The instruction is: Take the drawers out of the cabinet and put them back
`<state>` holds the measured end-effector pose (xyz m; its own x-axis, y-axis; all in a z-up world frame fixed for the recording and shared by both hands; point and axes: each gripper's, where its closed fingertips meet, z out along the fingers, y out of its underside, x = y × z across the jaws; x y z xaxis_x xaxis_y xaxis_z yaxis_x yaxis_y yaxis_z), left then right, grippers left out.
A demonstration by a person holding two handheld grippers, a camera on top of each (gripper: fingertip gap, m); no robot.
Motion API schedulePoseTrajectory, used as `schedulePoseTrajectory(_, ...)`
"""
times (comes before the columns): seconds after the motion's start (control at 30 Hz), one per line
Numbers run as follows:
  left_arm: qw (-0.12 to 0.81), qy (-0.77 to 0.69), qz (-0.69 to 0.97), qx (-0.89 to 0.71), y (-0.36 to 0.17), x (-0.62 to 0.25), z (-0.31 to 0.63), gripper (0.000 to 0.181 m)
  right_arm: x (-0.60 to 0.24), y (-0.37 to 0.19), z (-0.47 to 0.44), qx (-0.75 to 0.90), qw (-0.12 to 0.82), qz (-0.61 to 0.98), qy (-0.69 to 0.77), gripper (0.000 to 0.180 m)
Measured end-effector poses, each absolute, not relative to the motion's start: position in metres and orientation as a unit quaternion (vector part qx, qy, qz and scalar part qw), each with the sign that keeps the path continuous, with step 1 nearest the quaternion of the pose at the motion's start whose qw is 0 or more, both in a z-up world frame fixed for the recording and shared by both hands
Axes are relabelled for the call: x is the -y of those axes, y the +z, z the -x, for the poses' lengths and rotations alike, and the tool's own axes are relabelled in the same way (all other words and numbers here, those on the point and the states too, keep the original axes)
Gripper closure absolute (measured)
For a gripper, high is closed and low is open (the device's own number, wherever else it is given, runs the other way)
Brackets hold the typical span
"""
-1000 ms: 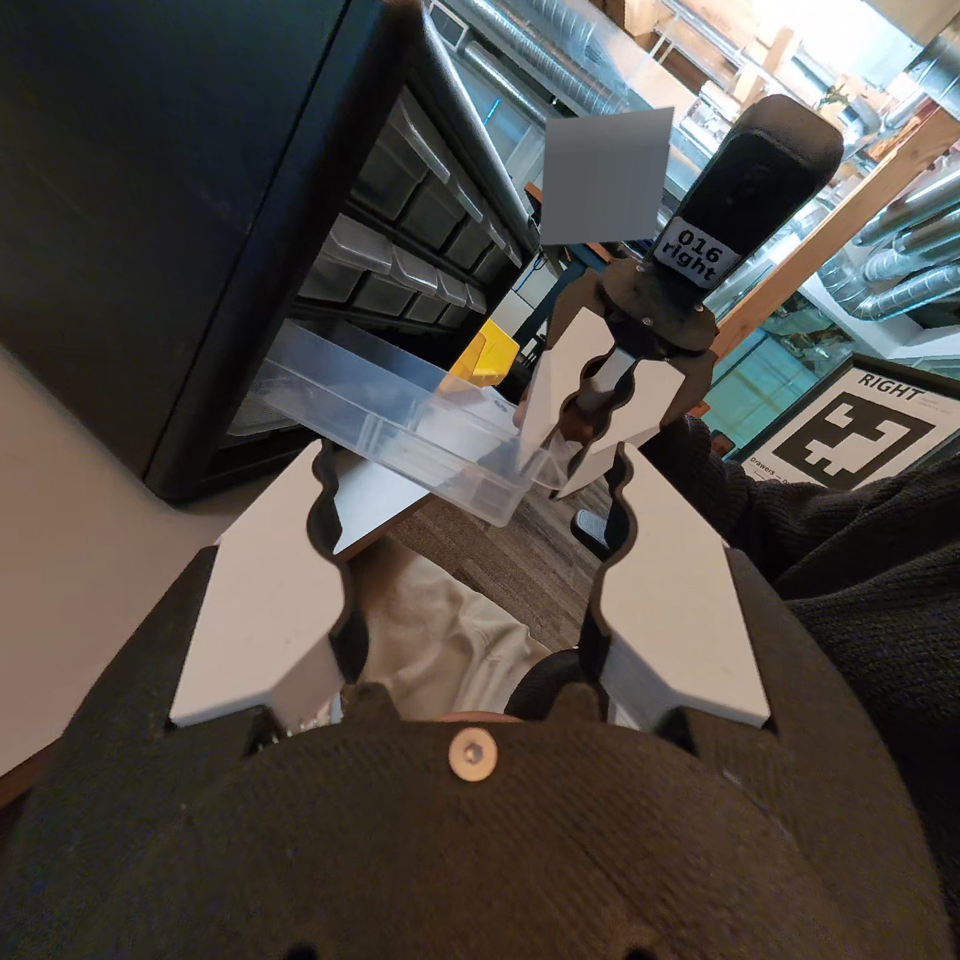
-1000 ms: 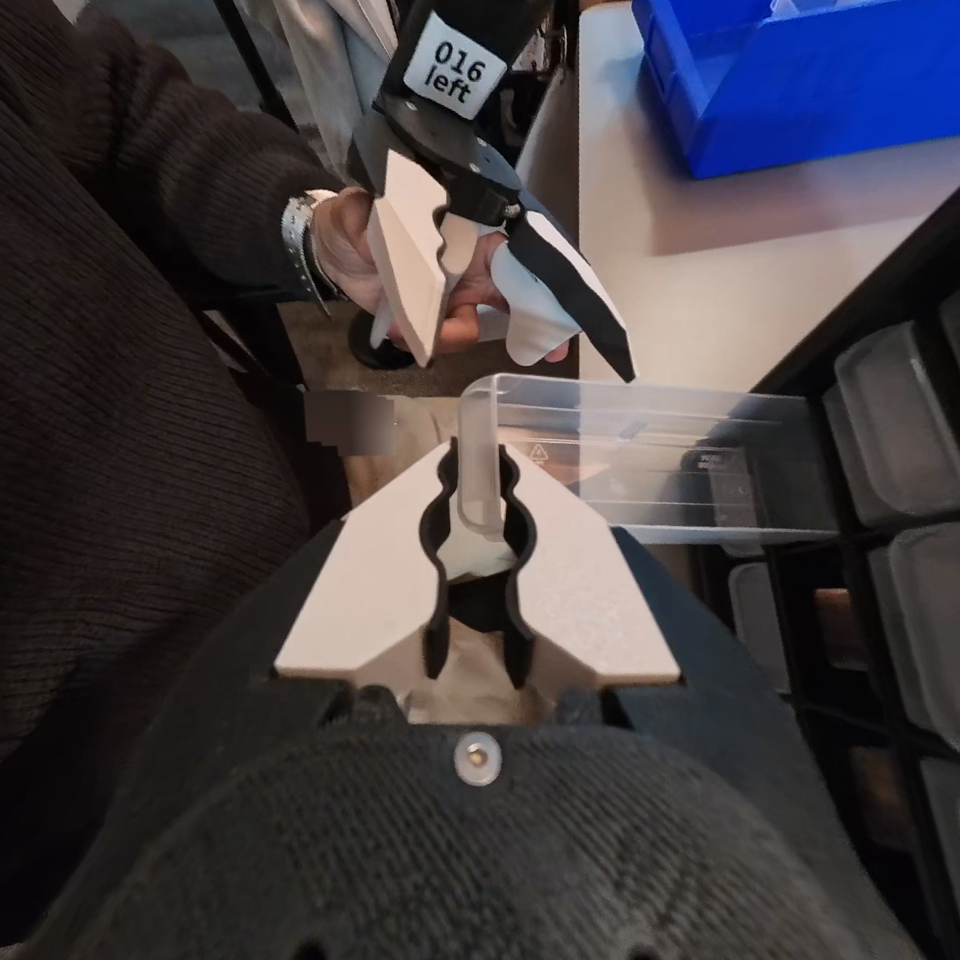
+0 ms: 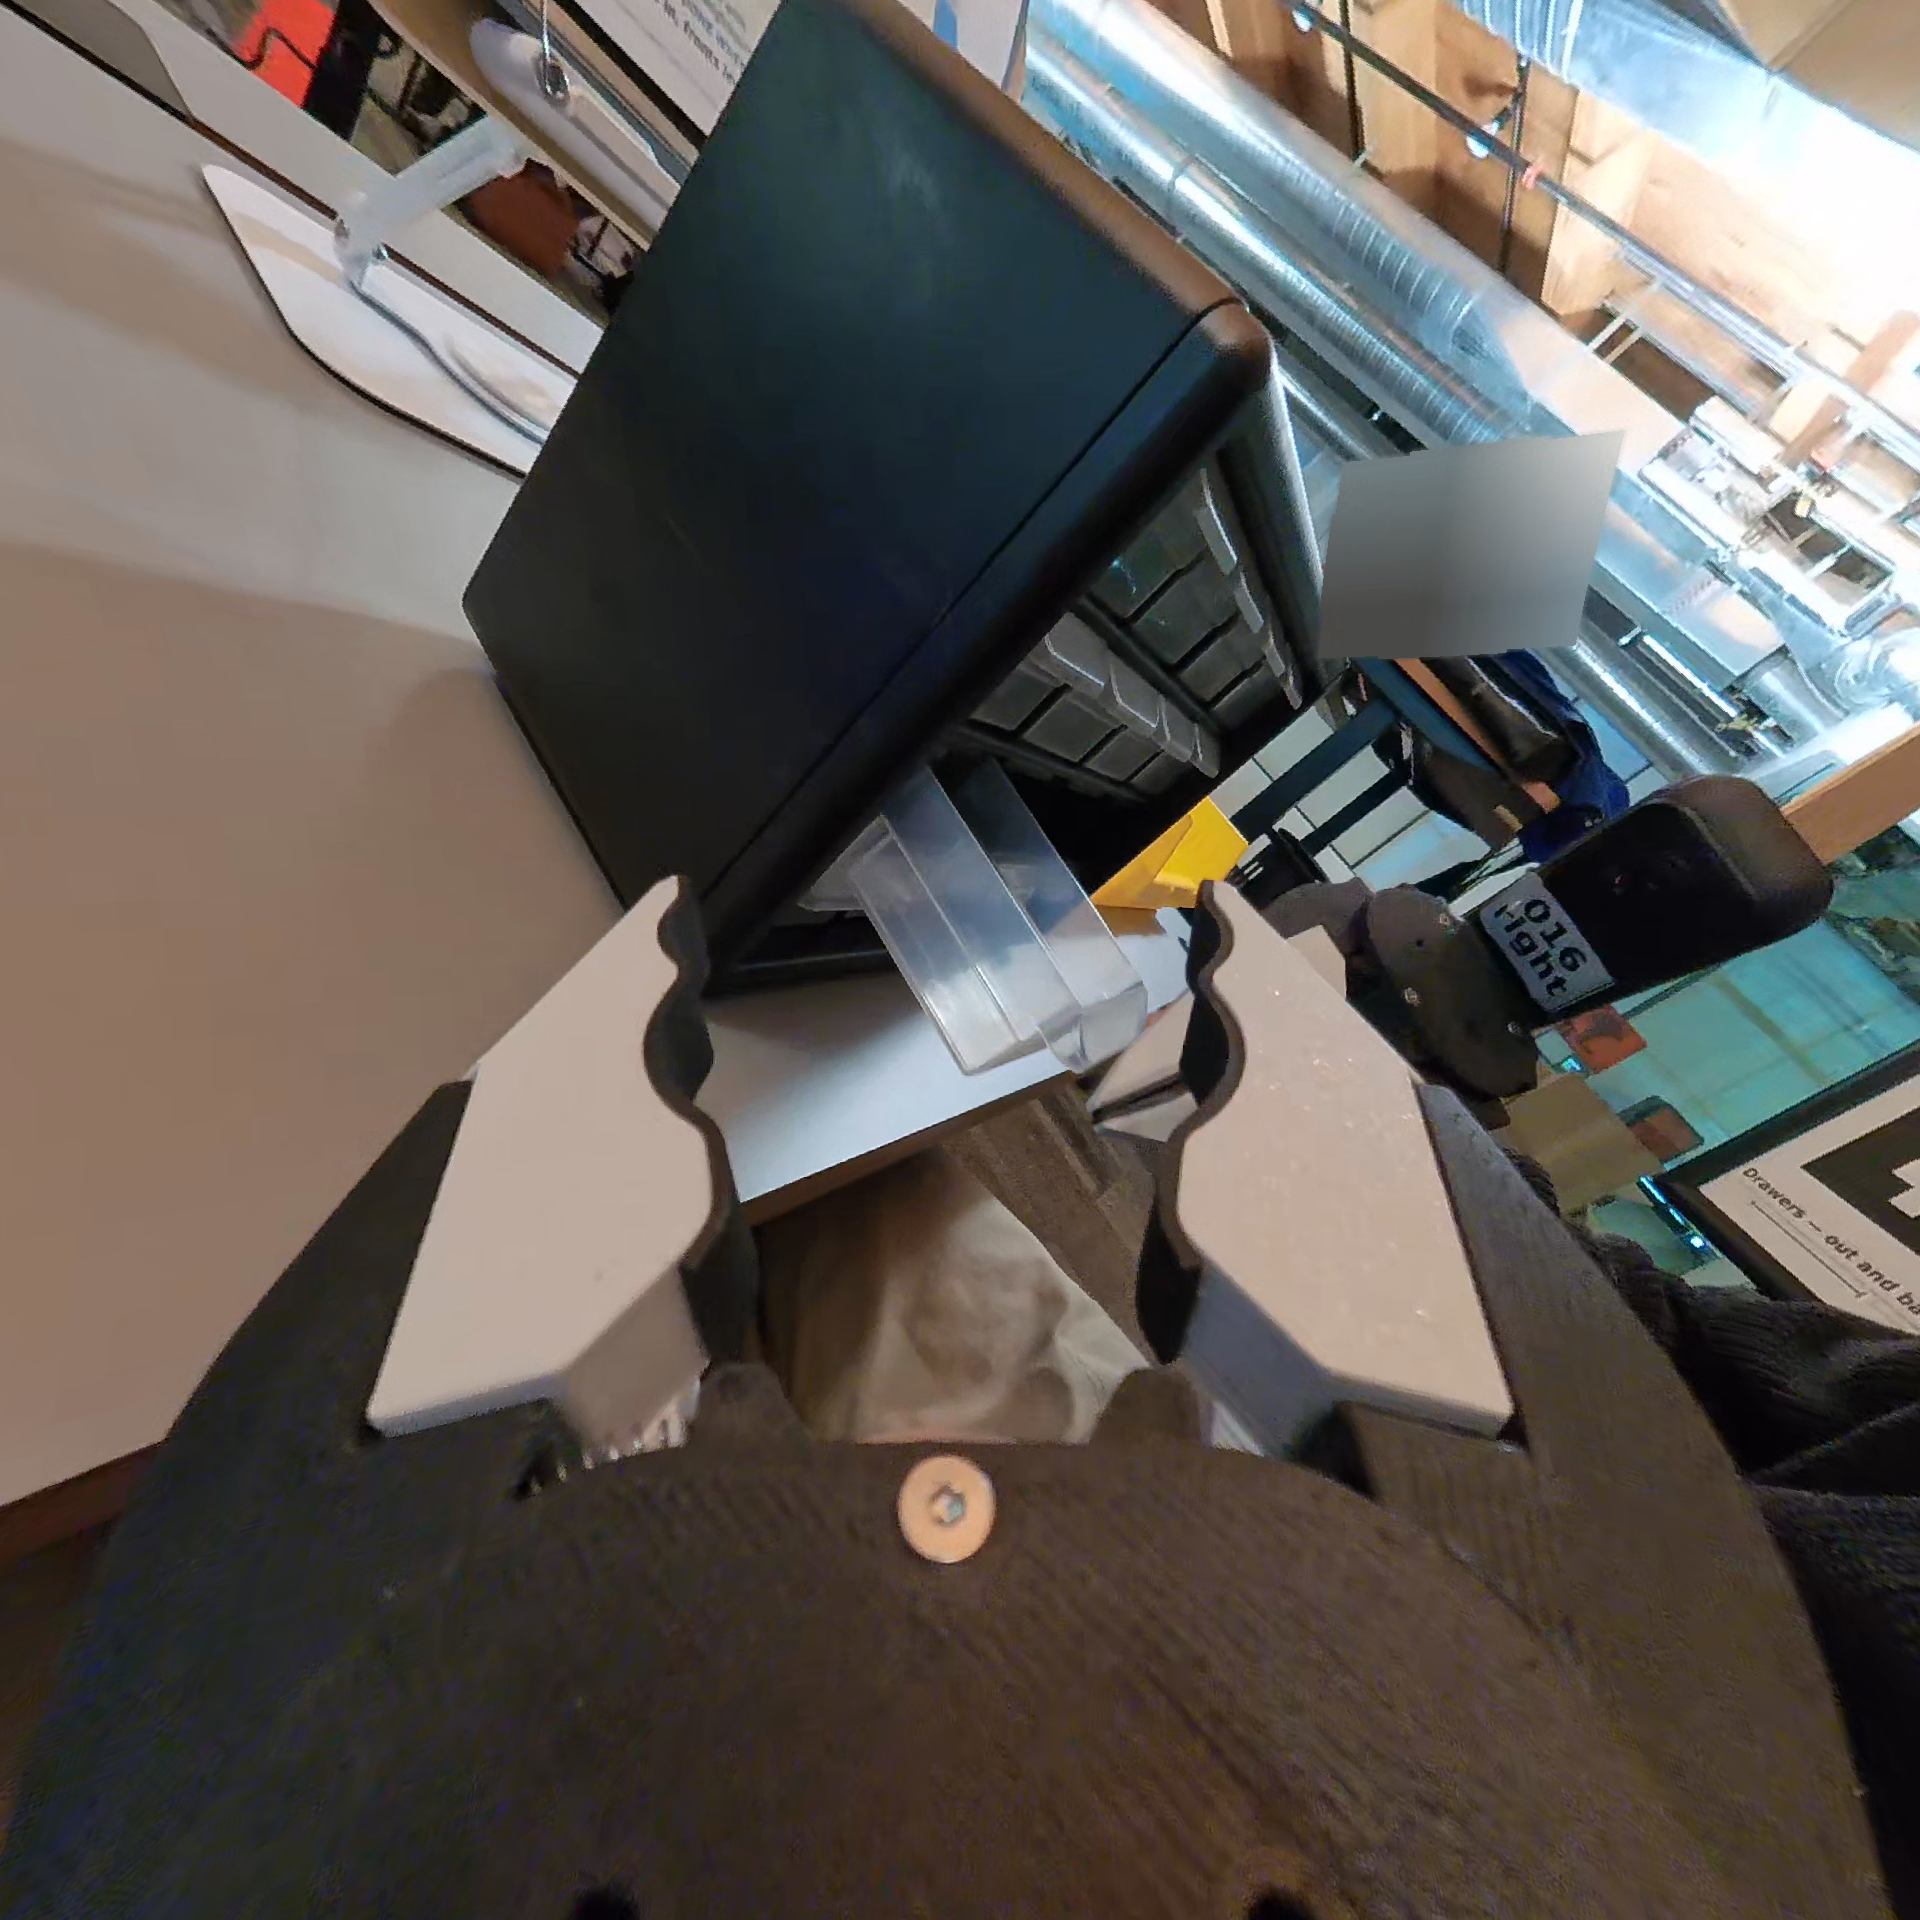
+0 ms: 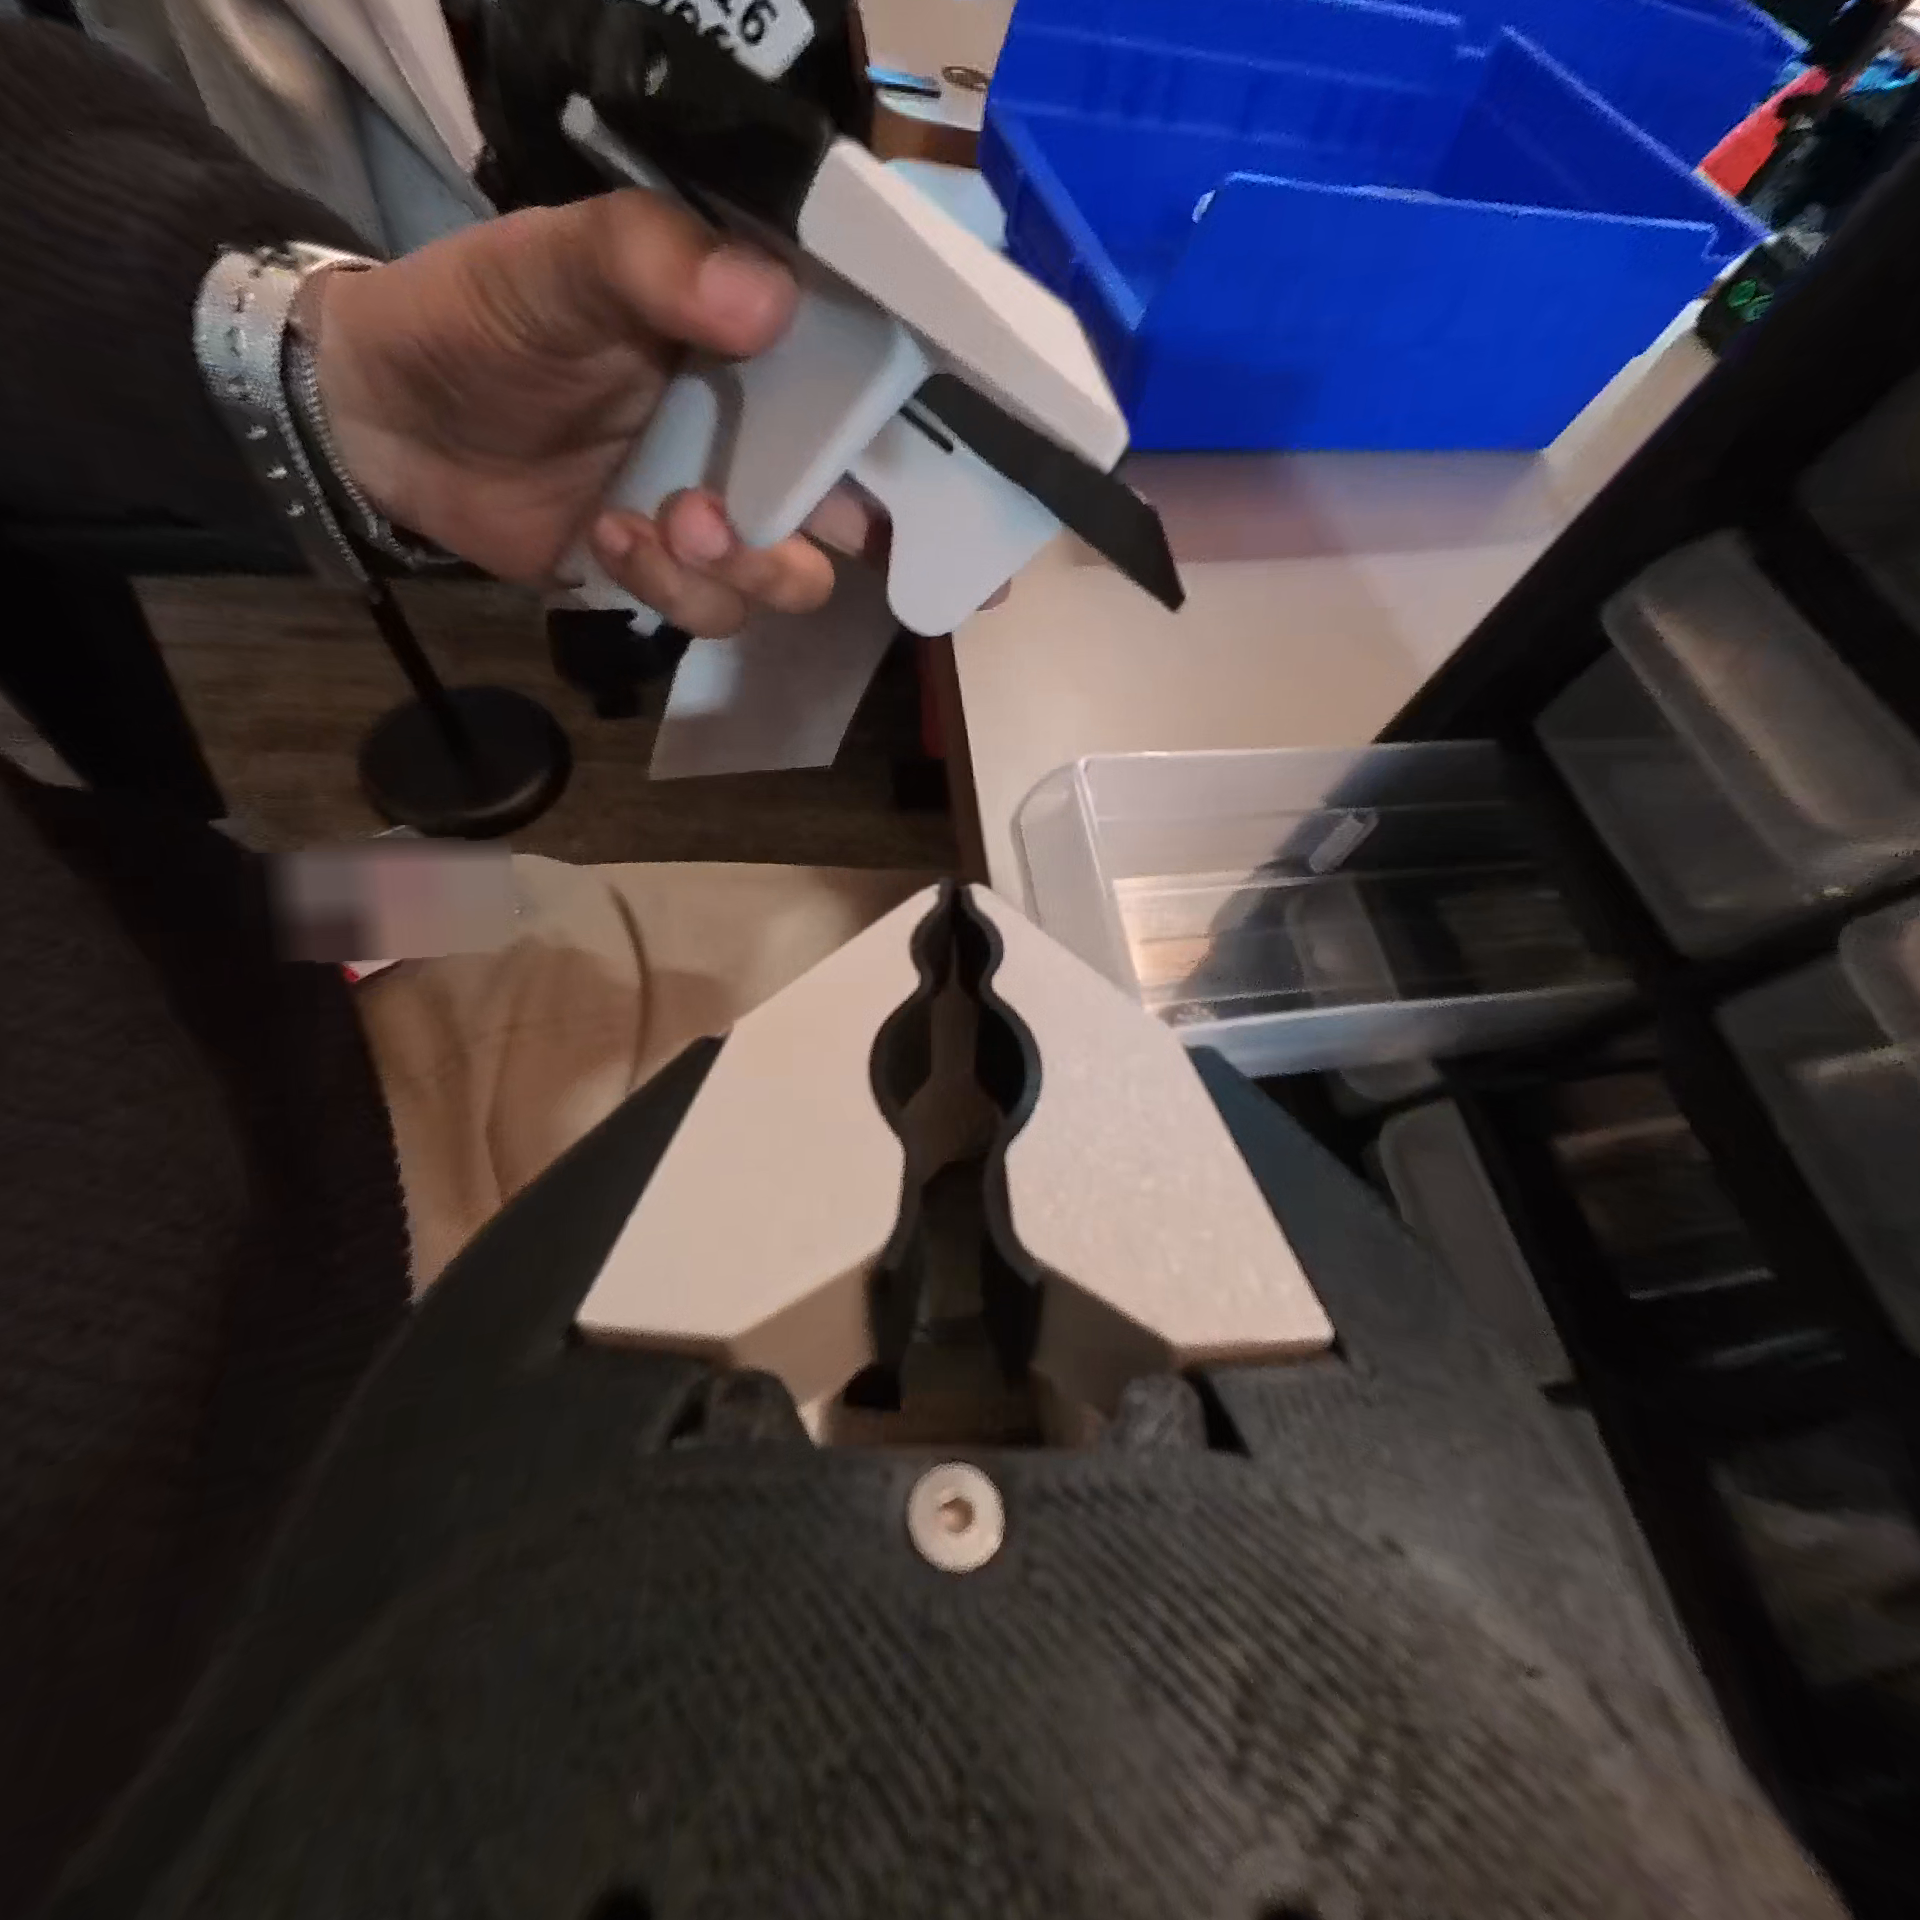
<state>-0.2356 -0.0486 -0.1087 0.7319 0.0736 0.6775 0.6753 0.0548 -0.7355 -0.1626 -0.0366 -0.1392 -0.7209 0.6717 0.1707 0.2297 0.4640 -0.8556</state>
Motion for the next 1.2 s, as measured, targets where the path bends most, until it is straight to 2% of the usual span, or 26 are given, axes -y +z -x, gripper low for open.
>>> schedulePoseTrajectory(0.17,0.665,-0.215,0.656,0.284,-0.111,0.047,0.235,0.091,0.020,-0.144,0.187,0.821,0.312,0.289,0.381,0.179)
schedulePoseTrajectory(0.53,0.655,-0.221,0.667,0.278,-0.117,0.043,0.231,0.091,-0.012,-0.146,0.236,0.765,0.390,0.359,0.366,0.154)
schedulePoseTrajectory(0.8,0.651,-0.220,0.668,0.286,-0.120,0.043,0.233,0.091,-0.003,-0.150,0.220,0.758,0.326,0.382,0.416,0.125)
schedulePoseTrajectory(1.03,0.664,-0.144,0.672,0.296,-0.109,0.055,0.264,0.086,-0.012,-0.153,0.172,0.770,0.290,0.383,0.421,0.130)
schedulePoseTrajectory(1.2,0.682,0.056,0.669,0.289,-0.045,0.114,0.355,0.087,-0.009,-0.146,0.143,0.741,0.244,0.409,0.473,0.134)
